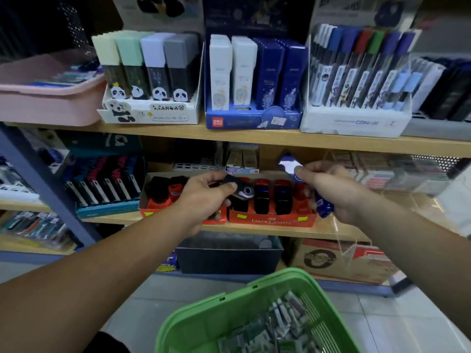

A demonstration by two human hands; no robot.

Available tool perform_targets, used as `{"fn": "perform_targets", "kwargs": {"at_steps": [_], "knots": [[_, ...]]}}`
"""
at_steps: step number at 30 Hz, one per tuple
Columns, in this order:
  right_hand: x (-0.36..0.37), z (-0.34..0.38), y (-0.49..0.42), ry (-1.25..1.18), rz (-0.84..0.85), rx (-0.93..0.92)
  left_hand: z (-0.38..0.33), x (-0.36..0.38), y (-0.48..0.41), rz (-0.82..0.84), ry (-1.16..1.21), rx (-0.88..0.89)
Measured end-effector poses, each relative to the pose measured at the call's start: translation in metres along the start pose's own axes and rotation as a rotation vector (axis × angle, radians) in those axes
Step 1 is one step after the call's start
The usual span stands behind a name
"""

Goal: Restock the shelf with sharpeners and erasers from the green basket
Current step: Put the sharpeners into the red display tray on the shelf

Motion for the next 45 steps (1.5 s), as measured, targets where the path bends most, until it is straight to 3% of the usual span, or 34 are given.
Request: {"fn": "perform_targets", "kwargs": {"at_steps": [12,18,25,30,35,38,41,43,45], "knots": [[-0.003,-0.016,0.0,0.033,0.094,0.111,0.011,0.01,-0.005,0.09,-0.073,0.03],[-0.02,-0.013,0.001,-0.001,0.072,-0.018,0.01,0.014,0.0,0.156,-0.119,-0.022],[-0.037,-0.019,-0.01,0.327,0.005,-0.204,-0.006,0.044,0.006,-0.007,-0.148,0.1],[-0.029,-0.024,-0.025,0.811,-0.007,-0.269,-0.014,0.084,0.005,0.076,-0.231,0.231],[-0.026,-0.024,-0.027,1.125,0.053,-0.359,-0.007,0.118,-0.009,0.071,-0.436,0.331],[-0.02,-0.017,-0.035,1.232,0.111,-0.266,-0.006,0.128,-0.015,0.077,-0.49,0.395],[-0.027,-0.017,-0.04,1.005,0.098,-0.237,-0.011,0.129,-0.019,0.103,-0.496,0.444],[-0.039,-0.016,-0.037,0.534,-0.029,-0.243,-0.013,0.129,-0.02,0.125,-0.54,0.441],[-0.047,-0.011,-0.033,0.189,-0.017,-0.021,-0.012,0.131,-0.022,0.132,-0.628,0.443]]}}
Point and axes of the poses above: each hand's wrist, its own y-axis away from the middle knuckle, its own x-axis out of the palm, z = x × y, the point moved 1 cm from there along -y, towards the middle knuckle, and after that the axes turned 6 degrees about -x, right-handed, at the moved point
